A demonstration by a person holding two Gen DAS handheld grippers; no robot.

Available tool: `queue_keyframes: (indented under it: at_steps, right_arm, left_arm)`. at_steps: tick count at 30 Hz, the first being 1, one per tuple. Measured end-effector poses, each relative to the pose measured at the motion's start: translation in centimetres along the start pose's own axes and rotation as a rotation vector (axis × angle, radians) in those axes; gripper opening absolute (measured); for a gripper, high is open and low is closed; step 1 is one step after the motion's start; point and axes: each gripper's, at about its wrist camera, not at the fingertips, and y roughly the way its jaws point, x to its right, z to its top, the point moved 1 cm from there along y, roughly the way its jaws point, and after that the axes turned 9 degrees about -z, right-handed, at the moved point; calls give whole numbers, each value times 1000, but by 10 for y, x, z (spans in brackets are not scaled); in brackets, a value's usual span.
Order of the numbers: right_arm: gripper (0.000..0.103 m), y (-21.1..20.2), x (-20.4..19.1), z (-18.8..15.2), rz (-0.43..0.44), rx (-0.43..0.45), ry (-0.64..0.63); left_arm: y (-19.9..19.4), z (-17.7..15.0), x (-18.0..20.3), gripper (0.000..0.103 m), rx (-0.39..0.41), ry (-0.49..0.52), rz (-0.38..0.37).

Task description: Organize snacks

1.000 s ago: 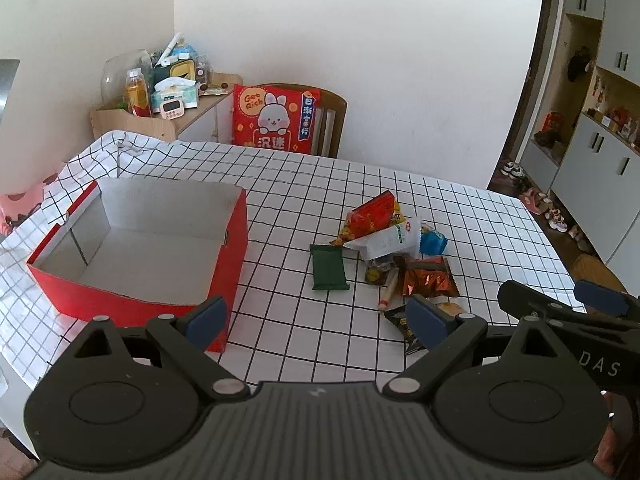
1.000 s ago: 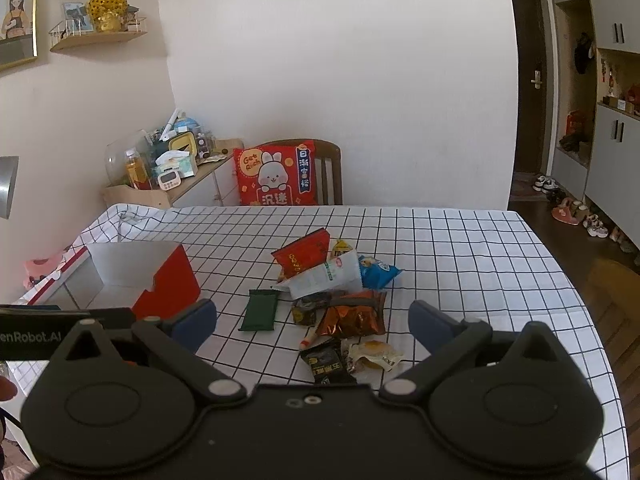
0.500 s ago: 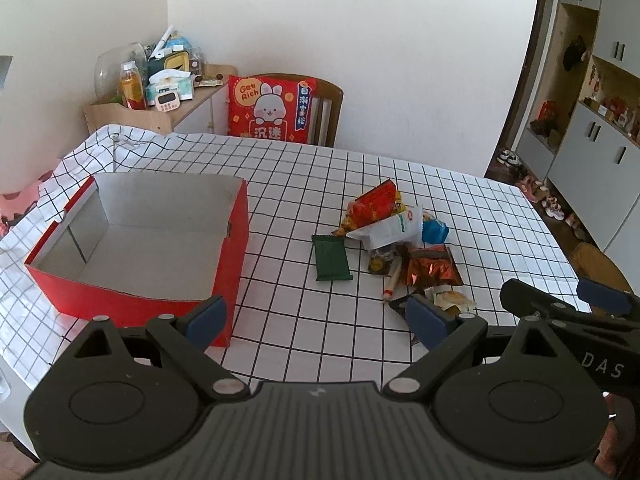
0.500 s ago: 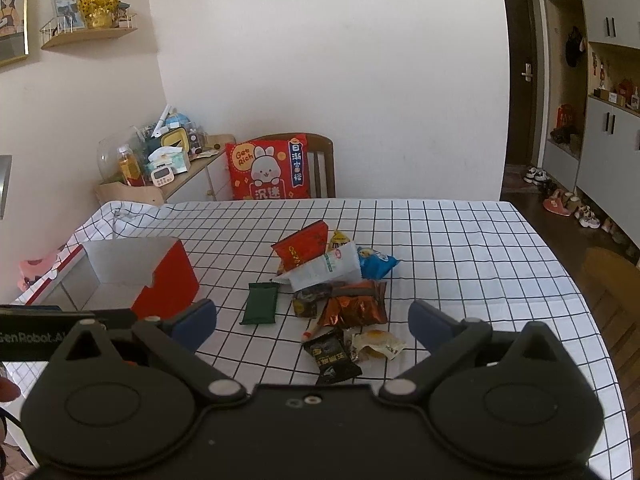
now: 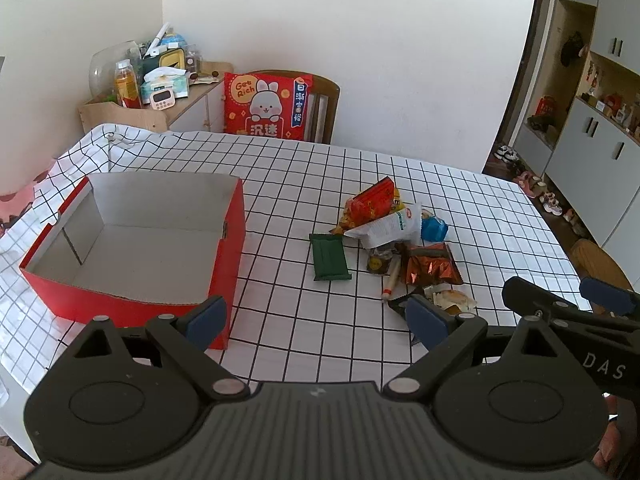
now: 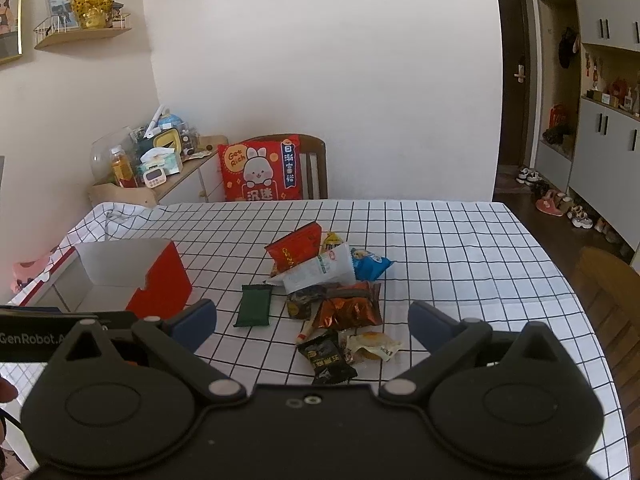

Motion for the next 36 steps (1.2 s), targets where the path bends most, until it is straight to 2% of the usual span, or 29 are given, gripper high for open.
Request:
queue_keyframes:
  at_steps: [24,36]
  right_arm:
    - [101,10,1,7,21,-2,-10]
    - [100,30,17,3,38,-55,-4]
  left_arm:
    - [15,9,0,97,-5,10,7]
    - [48,10,10,97,-69,33,-20]
